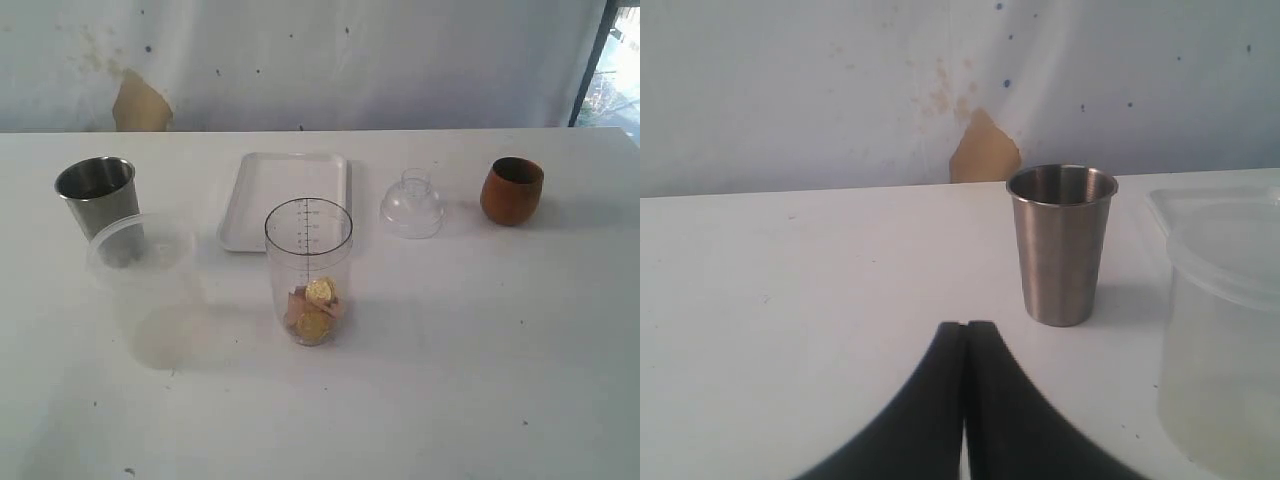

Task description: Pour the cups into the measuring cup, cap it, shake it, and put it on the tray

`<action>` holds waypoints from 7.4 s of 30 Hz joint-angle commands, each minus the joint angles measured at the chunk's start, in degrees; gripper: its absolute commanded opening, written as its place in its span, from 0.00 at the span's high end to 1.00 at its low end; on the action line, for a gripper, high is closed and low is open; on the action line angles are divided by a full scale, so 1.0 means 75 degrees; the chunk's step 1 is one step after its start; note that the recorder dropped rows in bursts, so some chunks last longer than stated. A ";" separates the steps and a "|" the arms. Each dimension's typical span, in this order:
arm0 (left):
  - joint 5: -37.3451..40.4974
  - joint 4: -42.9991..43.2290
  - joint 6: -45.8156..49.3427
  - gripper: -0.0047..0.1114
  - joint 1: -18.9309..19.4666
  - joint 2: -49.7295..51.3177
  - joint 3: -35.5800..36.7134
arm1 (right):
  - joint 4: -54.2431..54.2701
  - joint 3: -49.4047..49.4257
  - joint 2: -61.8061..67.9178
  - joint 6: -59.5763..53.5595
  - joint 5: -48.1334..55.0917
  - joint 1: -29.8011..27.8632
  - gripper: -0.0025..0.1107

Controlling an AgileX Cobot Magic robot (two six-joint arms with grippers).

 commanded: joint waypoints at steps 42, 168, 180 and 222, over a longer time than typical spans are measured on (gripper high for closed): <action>-0.0055 -0.0002 -0.0054 0.96 -0.0033 -0.0039 0.0003 | -0.1566 0.8720 -0.2449 0.0416 -0.7518 -0.4740 0.98; -1.0387 0.1426 -0.0758 0.14 -0.0017 1.3256 -0.1989 | -0.2074 0.8729 -0.2449 0.0976 -0.6320 -0.4829 0.98; -1.0570 0.2198 -0.0655 0.14 -0.0017 1.5314 -0.3741 | -0.2074 0.8729 -0.2449 0.0976 -0.6320 -0.4829 0.98; -1.0904 0.3349 -0.1536 0.29 -0.0017 1.6566 -0.5866 | -0.2074 0.8729 -0.2449 0.0841 -0.6320 -0.4829 0.98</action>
